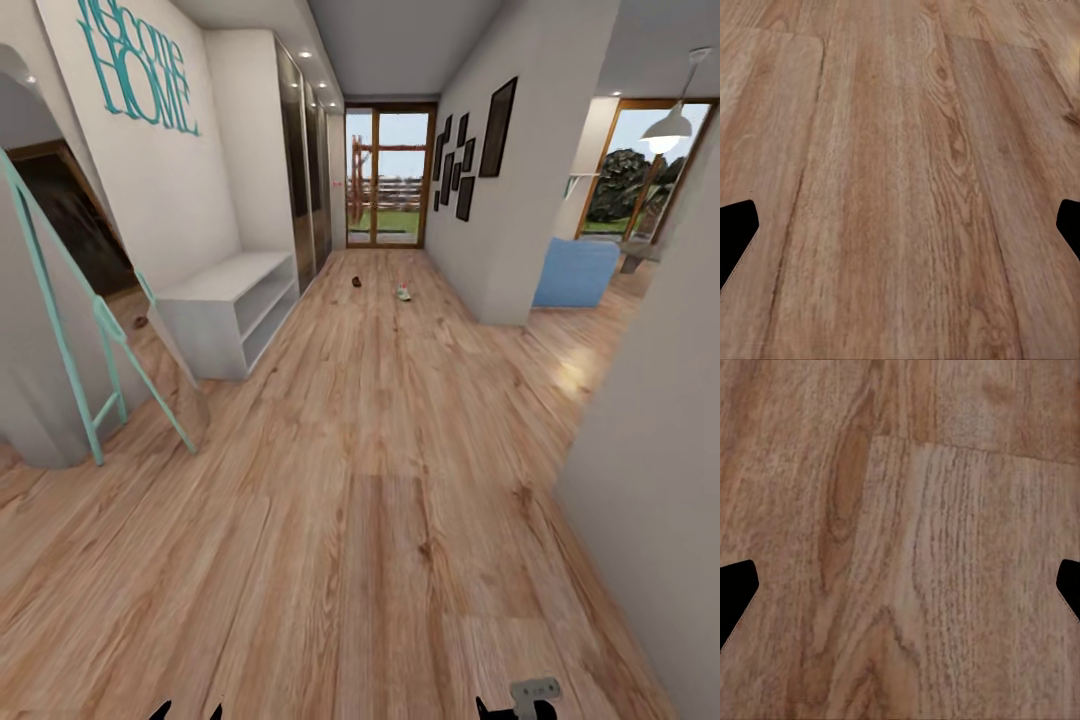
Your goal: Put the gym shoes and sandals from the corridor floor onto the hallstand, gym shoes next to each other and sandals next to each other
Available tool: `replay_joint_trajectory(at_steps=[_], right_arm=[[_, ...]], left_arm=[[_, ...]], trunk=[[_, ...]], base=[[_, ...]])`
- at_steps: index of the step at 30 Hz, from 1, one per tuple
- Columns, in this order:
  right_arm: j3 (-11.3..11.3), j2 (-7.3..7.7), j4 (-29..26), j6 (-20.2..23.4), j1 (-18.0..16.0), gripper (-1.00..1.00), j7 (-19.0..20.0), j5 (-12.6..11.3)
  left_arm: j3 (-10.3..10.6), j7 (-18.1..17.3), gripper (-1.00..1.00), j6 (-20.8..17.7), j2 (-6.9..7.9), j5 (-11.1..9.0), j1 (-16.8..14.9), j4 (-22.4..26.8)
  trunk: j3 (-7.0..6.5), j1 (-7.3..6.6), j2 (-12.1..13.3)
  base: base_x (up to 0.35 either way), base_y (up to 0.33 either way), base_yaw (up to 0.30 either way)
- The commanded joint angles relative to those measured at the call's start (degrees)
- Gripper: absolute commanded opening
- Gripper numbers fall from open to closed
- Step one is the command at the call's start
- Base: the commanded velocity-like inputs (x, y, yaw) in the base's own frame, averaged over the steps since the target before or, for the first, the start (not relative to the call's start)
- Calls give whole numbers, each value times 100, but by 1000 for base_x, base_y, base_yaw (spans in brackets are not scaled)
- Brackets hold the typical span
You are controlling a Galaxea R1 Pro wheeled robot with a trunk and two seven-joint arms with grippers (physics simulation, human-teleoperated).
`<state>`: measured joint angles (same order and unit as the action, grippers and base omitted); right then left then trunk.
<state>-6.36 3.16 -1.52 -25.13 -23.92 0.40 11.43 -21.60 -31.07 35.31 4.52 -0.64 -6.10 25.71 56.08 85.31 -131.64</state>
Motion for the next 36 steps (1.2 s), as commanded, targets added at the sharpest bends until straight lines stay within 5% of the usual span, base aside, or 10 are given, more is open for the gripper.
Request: replay_joint_trajectory(at_steps=[1, 36], right_arm=[[-49, 1, 6, -19, 5, 100, 4, 53], [-49, 1, 3, -19, 36, 100, 4, 53]], left_arm=[[-38, -58, 100, 3, -3, -7, -5, -5], [-38, -58, 100, 11, -2, -6, 2, 0]], trunk=[[5, 2, -2], [5, 2, -2]], base=[[338, 0, 0], [338, 0, 0]])
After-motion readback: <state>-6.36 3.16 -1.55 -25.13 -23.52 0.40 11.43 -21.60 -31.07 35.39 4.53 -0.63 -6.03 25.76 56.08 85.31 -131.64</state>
